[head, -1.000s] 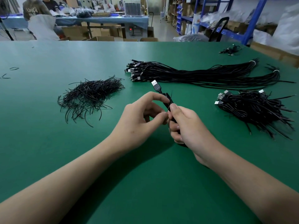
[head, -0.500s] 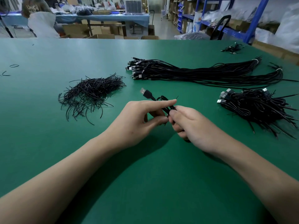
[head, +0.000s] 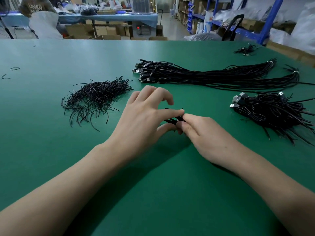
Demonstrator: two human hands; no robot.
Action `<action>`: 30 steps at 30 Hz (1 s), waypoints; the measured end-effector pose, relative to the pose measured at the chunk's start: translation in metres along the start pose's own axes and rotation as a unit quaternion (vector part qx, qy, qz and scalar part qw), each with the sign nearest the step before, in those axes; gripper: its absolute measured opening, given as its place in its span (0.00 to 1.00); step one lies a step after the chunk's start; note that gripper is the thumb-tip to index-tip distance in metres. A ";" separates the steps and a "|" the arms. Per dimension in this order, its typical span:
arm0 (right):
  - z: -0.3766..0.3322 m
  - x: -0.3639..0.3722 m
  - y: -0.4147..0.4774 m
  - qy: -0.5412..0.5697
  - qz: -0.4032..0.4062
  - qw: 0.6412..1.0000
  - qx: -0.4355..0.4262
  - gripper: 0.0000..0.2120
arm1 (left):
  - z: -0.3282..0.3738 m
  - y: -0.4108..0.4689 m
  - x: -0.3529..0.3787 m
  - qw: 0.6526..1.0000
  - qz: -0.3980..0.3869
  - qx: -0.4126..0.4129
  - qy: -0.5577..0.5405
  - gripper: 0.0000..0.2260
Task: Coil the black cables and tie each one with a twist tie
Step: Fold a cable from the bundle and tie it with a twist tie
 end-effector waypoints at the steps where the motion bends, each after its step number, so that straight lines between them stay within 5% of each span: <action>1: 0.000 0.000 0.000 0.004 0.000 1.000 -0.003 0.13 | 0.000 0.001 0.003 0.999 -0.009 0.009 -0.029 0.13; 7: -0.001 0.001 0.001 0.041 -0.016 0.999 -0.022 0.14 | -0.009 0.000 0.017 0.985 -0.046 0.010 -0.168 0.11; 14: 0.014 0.006 0.008 0.260 -0.062 0.963 -0.034 0.20 | -0.007 -0.001 0.012 0.981 -0.026 0.018 -0.192 0.06; 20: 0.014 0.011 0.009 0.246 -0.079 0.966 -0.028 0.17 | -0.008 -0.001 0.015 0.982 -0.047 0.018 -0.183 0.07; 24: 0.008 0.005 0.005 0.143 -0.034 0.989 -0.025 0.16 | -0.011 0.001 0.019 0.981 -0.068 0.002 -0.180 0.07; 30: -0.007 -0.004 -0.001 0.131 0.020 0.990 -0.054 0.17 | -0.024 -0.001 0.019 0.958 -0.045 -0.020 -0.283 0.07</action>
Point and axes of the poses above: each hand's wrist, its own y-axis towards the middle knuckle, its own x-axis out of the palm, z = x × y, the point moved 10 cm from there along y, towards the middle knuckle, and after that the axes turned 15 degrees about -z, right-handed, at the moved point
